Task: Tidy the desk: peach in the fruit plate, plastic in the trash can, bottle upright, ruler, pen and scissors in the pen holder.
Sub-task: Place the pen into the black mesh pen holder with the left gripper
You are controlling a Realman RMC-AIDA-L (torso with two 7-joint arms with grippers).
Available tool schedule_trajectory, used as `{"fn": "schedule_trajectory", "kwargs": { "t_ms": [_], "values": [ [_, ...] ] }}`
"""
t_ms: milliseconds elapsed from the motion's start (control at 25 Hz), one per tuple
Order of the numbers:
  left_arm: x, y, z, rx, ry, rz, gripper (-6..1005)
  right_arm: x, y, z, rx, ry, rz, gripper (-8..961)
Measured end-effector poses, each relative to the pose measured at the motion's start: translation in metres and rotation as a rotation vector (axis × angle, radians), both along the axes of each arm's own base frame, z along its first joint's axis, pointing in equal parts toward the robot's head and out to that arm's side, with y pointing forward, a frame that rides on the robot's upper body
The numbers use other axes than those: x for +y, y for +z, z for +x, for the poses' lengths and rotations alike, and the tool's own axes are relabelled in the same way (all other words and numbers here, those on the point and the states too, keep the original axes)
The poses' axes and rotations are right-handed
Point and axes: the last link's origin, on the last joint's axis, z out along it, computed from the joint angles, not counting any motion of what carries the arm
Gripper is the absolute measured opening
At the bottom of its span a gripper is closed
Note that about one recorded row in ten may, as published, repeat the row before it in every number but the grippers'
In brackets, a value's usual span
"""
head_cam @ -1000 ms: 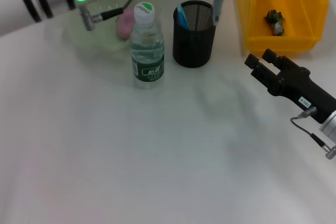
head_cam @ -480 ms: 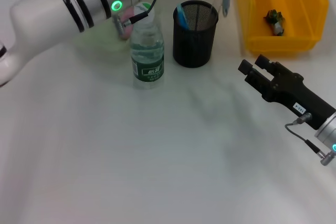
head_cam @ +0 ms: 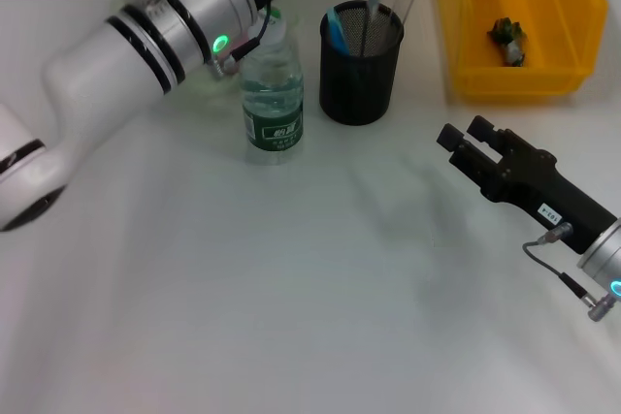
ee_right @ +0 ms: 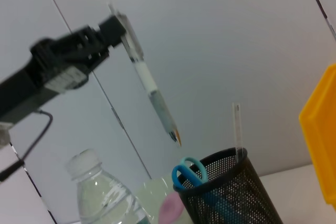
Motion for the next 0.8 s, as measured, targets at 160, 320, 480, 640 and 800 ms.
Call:
{"fn": "schedule_trajectory", "kwargs": {
  "t_ms": [160,320,480,640,800],
  "values": [
    [-0.001,-0.005,-0.007,0.022,0.02,0.039,185,-0.002,-0.002,-0.001,0.015,-0.009,-0.005,604],
    [-0.004,-0.009,-0.012,0.027,0.032,0.028,190,-0.002,-0.003,-0.001,0.018,-0.011,-0.006,604],
    [-0.009,-0.016,-0.014,0.041,0.03,0.007,194,0.0,-0.003,-0.003,0.02,-0.005,-0.006,603],
    [-0.011,-0.019,-0.014,0.047,0.025,-0.003,198,0.0,-0.003,-0.004,0.02,-0.002,-0.008,603],
    [-0.008,-0.02,-0.016,0.061,0.043,-0.003,202,0.0,-0.003,-0.004,0.019,0.0,-0.01,603]
  ]
}}
